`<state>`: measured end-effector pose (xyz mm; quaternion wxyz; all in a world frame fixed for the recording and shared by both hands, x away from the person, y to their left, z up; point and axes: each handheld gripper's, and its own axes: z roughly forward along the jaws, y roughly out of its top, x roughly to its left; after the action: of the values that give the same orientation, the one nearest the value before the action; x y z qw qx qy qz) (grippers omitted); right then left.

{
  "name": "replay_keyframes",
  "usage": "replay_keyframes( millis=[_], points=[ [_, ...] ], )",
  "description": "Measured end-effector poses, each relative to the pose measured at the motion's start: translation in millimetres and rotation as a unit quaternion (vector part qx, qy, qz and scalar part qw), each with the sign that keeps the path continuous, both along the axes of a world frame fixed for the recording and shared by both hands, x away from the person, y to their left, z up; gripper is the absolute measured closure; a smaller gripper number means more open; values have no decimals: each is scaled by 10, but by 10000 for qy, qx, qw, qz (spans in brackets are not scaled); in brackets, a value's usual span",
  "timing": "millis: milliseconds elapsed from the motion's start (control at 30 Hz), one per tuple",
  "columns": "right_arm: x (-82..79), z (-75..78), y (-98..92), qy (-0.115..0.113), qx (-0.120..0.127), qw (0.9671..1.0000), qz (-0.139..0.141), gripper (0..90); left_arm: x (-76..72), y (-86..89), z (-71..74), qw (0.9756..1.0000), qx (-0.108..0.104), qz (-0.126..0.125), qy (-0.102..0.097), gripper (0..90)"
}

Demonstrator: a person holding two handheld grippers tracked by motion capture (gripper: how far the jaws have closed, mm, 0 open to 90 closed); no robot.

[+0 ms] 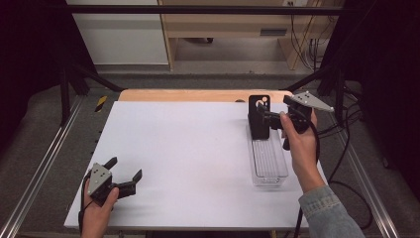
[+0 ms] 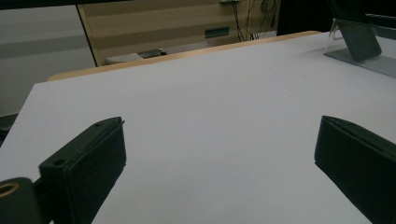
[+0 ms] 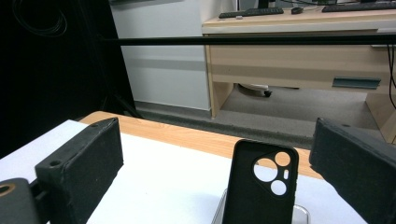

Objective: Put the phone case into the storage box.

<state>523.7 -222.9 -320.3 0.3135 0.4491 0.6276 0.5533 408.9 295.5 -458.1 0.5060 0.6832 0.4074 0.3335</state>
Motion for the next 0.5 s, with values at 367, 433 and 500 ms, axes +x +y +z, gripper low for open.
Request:
replay_keyframes(
  millis=[367,433,500],
  points=[
    [-111,6,-137,-22,-10,10000,14,29,-15,35,10,10000,-25,-51,6,21],
    [-138,2,-169,-29,14,10000,-9,29,-22,41,14,10000,-26,-69,4,21],
    [-164,-8,-207,-42,25,10000,-23,29,-31,47,16,10000,-13,-89,11,21]
  ],
)
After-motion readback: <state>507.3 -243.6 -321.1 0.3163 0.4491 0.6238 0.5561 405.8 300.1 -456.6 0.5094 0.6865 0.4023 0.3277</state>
